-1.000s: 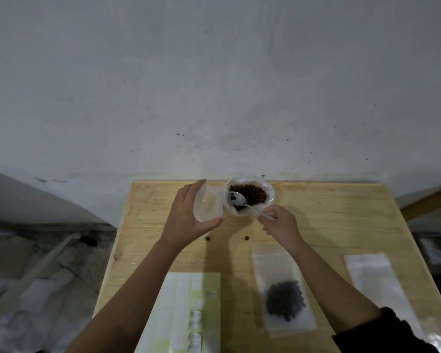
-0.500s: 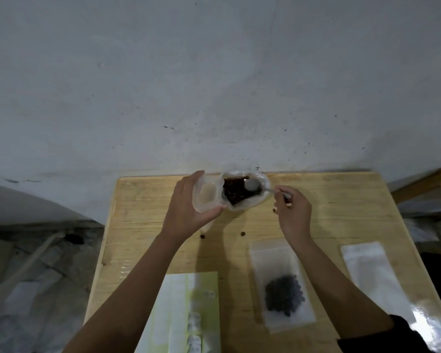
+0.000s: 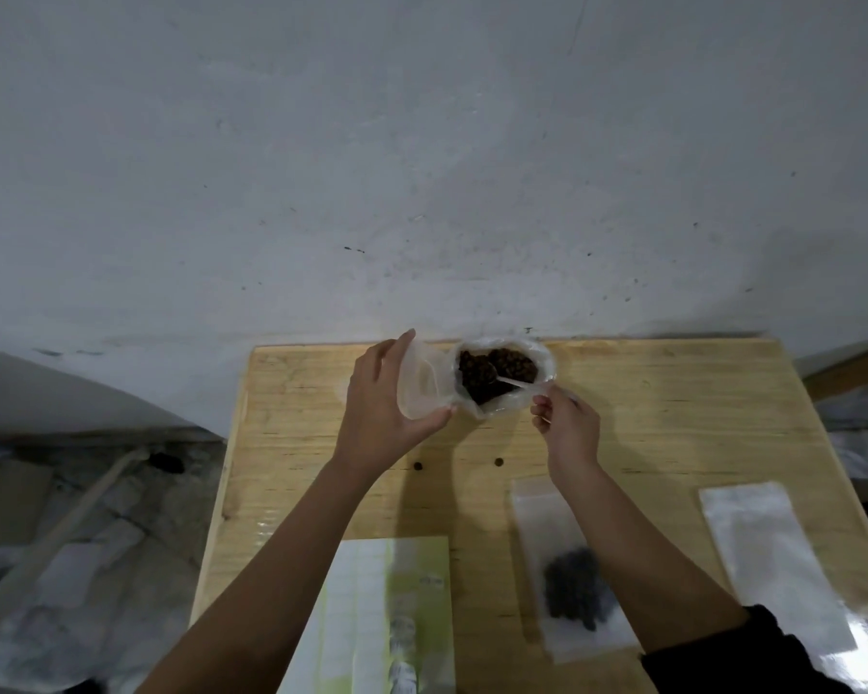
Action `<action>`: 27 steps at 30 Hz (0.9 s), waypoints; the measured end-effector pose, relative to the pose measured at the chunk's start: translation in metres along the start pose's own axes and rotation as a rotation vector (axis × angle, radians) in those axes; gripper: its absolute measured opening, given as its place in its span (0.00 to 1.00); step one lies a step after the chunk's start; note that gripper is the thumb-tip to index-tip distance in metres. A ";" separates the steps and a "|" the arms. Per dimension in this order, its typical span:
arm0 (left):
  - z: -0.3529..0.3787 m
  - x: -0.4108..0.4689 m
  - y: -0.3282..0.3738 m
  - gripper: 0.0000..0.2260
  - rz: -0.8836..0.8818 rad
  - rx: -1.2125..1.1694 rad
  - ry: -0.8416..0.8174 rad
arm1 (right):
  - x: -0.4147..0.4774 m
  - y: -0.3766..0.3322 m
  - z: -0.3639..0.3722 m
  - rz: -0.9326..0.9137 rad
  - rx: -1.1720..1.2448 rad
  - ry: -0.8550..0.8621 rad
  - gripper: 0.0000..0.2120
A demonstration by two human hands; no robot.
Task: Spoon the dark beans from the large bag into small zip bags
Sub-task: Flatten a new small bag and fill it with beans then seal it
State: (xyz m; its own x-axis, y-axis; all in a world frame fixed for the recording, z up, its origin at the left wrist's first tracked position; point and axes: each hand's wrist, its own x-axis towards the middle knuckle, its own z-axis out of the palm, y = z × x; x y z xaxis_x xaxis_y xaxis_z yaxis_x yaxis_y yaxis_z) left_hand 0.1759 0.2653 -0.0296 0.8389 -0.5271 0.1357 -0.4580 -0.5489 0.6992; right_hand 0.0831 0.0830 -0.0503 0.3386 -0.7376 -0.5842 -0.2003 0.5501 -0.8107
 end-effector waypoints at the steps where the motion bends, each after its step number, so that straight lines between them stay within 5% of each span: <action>1: 0.000 0.000 0.000 0.42 -0.006 0.029 -0.013 | 0.000 -0.002 -0.002 0.014 0.023 0.005 0.10; 10: 0.012 0.007 0.018 0.45 0.007 0.221 -0.073 | -0.019 -0.048 -0.036 -0.095 0.111 -0.056 0.08; 17: 0.031 0.005 0.045 0.47 0.096 0.238 -0.099 | -0.045 -0.064 -0.057 -0.387 -0.121 -0.251 0.08; 22: 0.030 -0.002 0.047 0.44 0.061 0.227 -0.043 | -0.035 -0.062 -0.066 -0.403 -0.044 -0.147 0.08; 27: 0.015 -0.007 0.032 0.45 0.041 0.248 -0.043 | -0.020 -0.036 -0.055 -0.481 -0.292 -0.126 0.09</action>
State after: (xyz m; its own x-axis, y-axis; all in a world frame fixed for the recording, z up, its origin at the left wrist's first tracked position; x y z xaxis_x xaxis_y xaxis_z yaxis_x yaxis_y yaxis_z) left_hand 0.1510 0.2417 -0.0186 0.8076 -0.5760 0.1266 -0.5535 -0.6663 0.4997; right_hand 0.0328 0.0564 -0.0121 0.5580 -0.8157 -0.1526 -0.2357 0.0205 -0.9716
